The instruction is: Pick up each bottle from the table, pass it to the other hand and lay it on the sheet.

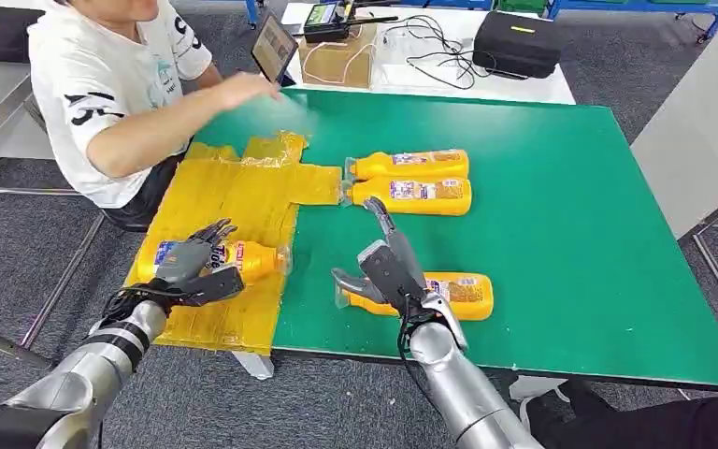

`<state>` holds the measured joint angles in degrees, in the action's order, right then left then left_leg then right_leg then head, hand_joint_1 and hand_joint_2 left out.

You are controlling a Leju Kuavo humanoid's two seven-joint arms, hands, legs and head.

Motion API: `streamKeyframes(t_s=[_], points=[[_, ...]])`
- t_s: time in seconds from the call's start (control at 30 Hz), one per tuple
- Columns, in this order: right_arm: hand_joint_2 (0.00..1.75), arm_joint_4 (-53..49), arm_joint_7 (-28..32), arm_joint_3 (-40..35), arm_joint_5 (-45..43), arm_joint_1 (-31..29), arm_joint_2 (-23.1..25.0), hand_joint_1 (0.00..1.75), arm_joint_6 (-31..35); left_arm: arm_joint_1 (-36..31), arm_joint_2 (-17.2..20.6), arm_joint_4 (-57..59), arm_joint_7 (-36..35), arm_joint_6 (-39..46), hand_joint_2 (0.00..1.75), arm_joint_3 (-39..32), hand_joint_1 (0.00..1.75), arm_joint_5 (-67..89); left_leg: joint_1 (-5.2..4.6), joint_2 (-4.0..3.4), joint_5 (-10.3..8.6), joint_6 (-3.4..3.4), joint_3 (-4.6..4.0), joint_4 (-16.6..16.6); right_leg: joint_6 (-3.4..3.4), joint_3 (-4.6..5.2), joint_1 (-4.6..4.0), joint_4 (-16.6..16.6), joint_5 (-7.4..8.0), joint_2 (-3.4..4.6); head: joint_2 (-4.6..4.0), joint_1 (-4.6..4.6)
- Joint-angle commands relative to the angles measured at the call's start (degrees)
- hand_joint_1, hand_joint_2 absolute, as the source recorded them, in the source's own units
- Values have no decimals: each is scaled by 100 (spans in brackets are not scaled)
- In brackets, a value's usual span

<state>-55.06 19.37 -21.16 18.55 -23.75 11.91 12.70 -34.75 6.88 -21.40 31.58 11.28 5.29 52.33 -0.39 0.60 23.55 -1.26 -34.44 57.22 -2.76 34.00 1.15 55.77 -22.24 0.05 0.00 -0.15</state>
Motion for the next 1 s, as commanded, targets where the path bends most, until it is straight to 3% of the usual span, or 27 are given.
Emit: streamKeyframes(t_s=[0.03, 0.17, 0.2, 0.53, 1.0], points=[[175, 563, -134, -182, 229, -309, -262, 0, 43, 799, -85, -638, 842, -474, 0, -590, 0, -1166, 0, -20, 5, 5, 15, -7, 6, -7, -1, -5, -1, 16, 0, 0], [175, 790, -312, -264, 571, -385, -418, 0, 75, 1149, -103, -1548, 842, -937, 0, -402, 0, -2374, 3, -13, 5, 5, 11, -5, 7, -7, -3, -8, -2, 8, 0, 2], [175, 851, -384, -316, 714, -416, -458, 0, 103, 1194, -109, -1663, 842, -1052, 175, -396, 0, -2618, 10, -20, 9, 8, 12, -4, 11, -9, -10, -12, -2, 14, 2, 2], [175, 1177, -1204, -331, 1760, -446, -854, 0, 8, 805, -876, -1575, 785, -1624, 175, -1433, 0, -3922, 6, 16, 1, 4, -25, 4, 6, 20, -7, -5, -5, -20, 2, 2], [175, 850, -1948, -135, 2825, -160, -1446, 0, -408, 1022, -1301, -2291, 508, -2267, 175, -1191, 0, -4196, 7, 12, 6, 5, -58, 8, 3, 52, -8, -5, -6, -17, 0, 0]])
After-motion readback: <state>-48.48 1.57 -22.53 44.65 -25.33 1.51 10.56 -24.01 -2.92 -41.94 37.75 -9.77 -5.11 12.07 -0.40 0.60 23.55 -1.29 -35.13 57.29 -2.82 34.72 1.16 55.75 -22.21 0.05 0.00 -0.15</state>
